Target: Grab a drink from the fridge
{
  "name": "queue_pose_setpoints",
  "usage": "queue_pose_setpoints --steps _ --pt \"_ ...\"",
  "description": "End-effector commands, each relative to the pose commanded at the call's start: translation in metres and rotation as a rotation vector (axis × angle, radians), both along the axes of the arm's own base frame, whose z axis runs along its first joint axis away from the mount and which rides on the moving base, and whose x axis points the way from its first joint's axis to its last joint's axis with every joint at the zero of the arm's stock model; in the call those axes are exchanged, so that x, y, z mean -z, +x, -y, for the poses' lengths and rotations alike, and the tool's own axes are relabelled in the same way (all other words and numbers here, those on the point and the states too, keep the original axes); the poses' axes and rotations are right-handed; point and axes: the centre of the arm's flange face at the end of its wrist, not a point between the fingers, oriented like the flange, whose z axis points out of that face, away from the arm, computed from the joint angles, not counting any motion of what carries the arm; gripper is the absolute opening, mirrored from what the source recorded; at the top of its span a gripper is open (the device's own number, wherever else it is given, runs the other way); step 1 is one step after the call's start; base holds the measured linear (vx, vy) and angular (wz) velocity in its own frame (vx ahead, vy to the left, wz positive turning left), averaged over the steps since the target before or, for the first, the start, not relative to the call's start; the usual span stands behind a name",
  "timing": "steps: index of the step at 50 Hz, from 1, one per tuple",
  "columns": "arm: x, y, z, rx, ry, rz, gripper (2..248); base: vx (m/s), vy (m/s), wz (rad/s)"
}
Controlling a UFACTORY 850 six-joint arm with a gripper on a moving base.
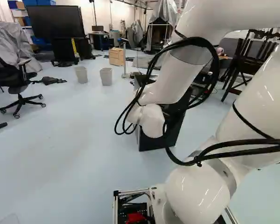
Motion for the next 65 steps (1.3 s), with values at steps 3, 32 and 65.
queue_pose_setpoints --steps 3,32,65 --pt "0.002 0.0 -0.002 0.01 -0.003 -0.002 247 0.0 0.0 0.0" --pt "0.026 0.027 -0.033 0.11 -0.05 -0.006 247 0.0 0.0 0.0" --pt "0.059 0.062 -0.073 0.231 -0.118 0.023 247 0.0 0.0 0.0"
